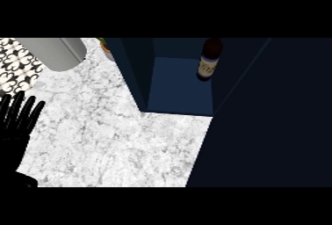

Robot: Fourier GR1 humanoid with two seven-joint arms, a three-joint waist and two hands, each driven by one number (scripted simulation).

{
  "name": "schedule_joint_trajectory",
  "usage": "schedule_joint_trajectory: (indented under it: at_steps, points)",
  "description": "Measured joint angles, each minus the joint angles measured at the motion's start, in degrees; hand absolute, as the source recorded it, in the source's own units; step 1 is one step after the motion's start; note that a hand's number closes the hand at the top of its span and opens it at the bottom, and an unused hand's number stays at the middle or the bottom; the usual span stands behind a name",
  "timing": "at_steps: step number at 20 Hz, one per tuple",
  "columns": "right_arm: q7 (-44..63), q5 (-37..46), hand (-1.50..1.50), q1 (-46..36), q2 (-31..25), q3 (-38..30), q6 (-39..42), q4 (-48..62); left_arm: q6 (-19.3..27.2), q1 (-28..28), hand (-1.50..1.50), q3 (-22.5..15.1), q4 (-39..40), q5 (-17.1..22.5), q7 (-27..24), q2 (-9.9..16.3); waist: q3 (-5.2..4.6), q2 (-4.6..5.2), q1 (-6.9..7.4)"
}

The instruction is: Pick up the wine, place it into the cabinet and close the cabinet

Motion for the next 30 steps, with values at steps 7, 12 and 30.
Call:
schedule_joint_trajectory:
  at_steps: [7, 12, 30]
  points:
    - [9.35, -3.10, 1.50, -13.46, 12.50, 0.27, -2.27, 5.91, -1.66, -1.50, -1.50, 0.80, 1.67, 0.61, 0.80, 0.84, -0.04, 0.03, 0.90]
    - [18.70, -3.49, 1.50, -28.39, 26.24, 1.83, -5.58, 15.49, -2.81, -1.28, -1.50, 2.21, 3.44, 1.41, 1.11, 1.46, 0.06, -0.31, 0.23]
    - [13.84, -18.01, 1.50, -58.22, 39.69, -12.50, -9.92, 56.14, -7.17, -1.54, -1.50, 7.27, 9.02, -0.49, 0.73, -0.18, 0.47, -0.53, -2.80]
